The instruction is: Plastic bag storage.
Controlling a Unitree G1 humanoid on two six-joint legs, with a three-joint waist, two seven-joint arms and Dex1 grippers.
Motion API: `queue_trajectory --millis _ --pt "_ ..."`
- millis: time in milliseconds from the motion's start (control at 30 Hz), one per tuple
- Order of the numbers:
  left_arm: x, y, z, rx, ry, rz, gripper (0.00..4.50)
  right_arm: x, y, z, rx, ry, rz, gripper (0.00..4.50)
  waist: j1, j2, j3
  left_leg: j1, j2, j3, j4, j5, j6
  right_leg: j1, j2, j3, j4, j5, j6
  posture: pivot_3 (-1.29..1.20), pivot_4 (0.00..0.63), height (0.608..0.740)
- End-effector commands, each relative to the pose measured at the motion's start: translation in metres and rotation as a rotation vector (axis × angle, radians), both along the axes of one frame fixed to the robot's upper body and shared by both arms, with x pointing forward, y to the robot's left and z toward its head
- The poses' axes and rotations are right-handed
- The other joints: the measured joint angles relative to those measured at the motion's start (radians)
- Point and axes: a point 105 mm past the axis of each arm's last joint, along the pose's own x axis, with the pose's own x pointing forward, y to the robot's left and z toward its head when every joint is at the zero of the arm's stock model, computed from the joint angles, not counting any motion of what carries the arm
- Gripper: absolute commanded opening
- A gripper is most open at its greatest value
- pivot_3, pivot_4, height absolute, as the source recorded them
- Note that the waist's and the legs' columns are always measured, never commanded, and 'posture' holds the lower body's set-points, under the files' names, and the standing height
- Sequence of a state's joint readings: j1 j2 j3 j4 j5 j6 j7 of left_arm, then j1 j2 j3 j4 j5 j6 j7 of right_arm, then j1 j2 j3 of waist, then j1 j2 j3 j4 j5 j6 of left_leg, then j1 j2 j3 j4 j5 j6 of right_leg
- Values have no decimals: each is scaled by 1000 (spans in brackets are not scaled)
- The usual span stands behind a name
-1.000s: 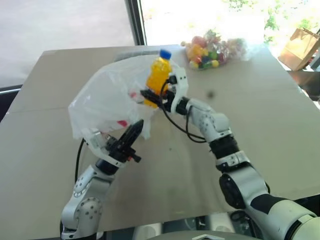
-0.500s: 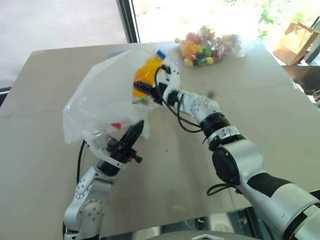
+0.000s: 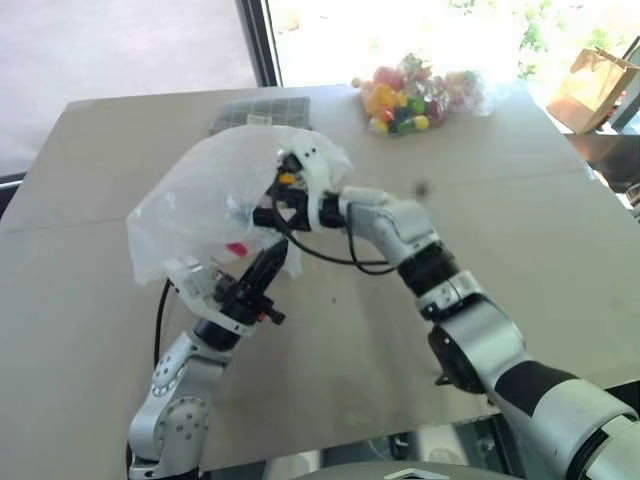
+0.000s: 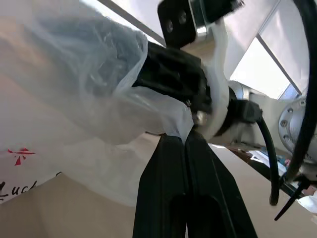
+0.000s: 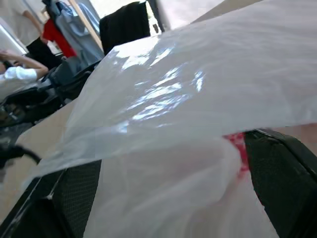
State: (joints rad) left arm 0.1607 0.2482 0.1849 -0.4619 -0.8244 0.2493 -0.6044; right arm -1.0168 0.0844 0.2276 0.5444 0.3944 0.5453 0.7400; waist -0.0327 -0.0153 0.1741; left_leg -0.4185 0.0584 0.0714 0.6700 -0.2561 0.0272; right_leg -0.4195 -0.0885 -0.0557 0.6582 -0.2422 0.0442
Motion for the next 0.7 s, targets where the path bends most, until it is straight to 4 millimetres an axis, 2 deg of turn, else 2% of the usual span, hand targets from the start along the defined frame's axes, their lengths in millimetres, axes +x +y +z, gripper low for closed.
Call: queue_trajectory --millis 33,200,300,500,700 --pt "-4 1 7 6 -38 3 0 17 -32 22 7 -157 -98 4469 2 0 0 0 0 0 1 0 0 0 0 0 0 0 0 0 150 740" --pt "-3 2 7 16 -36 2 0 52 -71 24 -119 -454 -289 4469 -5 0 0 2 0 0 1 1 -1 0 1 0 2 0 0 0 150 740" --pt "-3 2 8 19 -37 -1 0 62 -79 23 -169 -542 -334 4469 -9 0 0 3 0 0 0 1 -1 0 2 2 2 0 0 0 150 740" --pt "-1 1 8 26 -42 -8 0 89 -76 10 -213 -532 -481 4469 -10 0 0 3 0 1 0 2 -3 0 2 2 3 0 0 0 150 740" --pt "-6 0 8 28 -42 2 0 106 -82 14 -175 -457 -683 4469 -4 0 1 2 0 1 0 3 -6 0 1 2 1 0 0 0 150 740"
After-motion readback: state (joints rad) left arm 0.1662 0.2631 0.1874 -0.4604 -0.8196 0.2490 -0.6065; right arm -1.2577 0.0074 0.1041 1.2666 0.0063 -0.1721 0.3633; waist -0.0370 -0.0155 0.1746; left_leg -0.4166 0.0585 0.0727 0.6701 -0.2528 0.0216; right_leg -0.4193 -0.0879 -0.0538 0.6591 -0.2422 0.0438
